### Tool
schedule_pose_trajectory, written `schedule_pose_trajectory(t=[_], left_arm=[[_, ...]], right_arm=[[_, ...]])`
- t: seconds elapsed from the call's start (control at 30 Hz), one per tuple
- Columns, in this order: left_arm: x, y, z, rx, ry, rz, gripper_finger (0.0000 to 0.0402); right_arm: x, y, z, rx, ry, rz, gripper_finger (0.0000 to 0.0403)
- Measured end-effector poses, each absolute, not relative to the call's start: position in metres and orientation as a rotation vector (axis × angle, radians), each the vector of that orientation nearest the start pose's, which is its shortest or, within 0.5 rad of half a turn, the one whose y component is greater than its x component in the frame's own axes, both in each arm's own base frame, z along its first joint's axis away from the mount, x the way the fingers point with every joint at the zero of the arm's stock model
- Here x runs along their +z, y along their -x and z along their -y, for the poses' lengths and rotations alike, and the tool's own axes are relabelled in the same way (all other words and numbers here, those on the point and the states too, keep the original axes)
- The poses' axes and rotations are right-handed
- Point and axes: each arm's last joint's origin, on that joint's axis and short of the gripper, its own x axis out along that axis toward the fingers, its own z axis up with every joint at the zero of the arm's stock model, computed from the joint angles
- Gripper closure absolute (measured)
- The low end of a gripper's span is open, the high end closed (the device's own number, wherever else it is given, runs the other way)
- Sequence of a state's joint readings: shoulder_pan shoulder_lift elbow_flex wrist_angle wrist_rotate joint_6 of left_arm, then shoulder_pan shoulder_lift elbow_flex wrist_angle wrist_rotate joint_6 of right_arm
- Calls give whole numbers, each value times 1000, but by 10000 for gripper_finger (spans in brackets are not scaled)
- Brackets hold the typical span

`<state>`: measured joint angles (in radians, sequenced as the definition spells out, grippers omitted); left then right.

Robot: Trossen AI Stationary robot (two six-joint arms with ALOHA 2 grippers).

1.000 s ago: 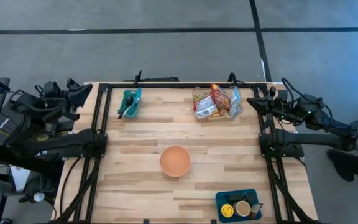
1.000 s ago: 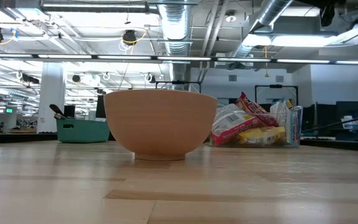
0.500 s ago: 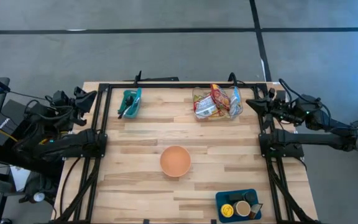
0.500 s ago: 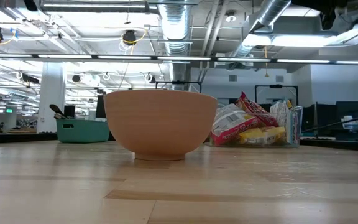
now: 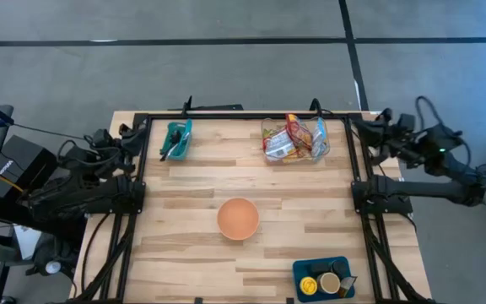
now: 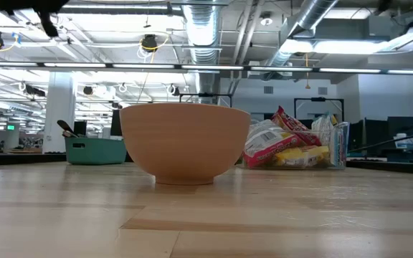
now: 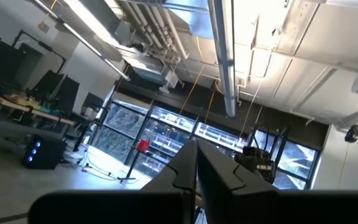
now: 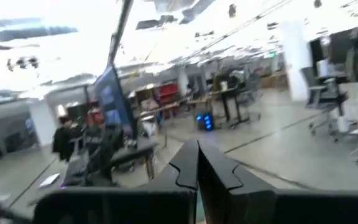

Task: Pick & Place Food Item
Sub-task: Return to Home Position

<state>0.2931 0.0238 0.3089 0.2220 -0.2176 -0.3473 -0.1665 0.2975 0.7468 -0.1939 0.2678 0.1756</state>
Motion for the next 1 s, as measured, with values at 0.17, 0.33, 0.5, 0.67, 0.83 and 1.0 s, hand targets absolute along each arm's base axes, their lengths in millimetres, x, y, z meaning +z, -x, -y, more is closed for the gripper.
schedule_pose_trajectory(t=[0.17, 0.33, 0.5, 0.67, 0.83, 1.0], left_arm=[[267, -62, -25, 397, 331, 608, 396], [253, -68, -27, 390, 345, 619, 396], [238, -73, -29, 383, 358, 633, 396], [225, -77, -30, 383, 373, 634, 396], [213, -80, -31, 393, 394, 625, 396], [211, -81, -32, 402, 394, 606, 396]], right_arm=[[373, -23, 13, -451, -174, 382, 403], [366, 7, 8, -454, -192, 442, 403], [358, 26, 6, -468, -215, 466, 403], [356, 22, 6, -471, -209, 443, 403], [341, 7, 9, -469, -221, 399, 403], [329, -7, 11, -460, -241, 389, 403]])
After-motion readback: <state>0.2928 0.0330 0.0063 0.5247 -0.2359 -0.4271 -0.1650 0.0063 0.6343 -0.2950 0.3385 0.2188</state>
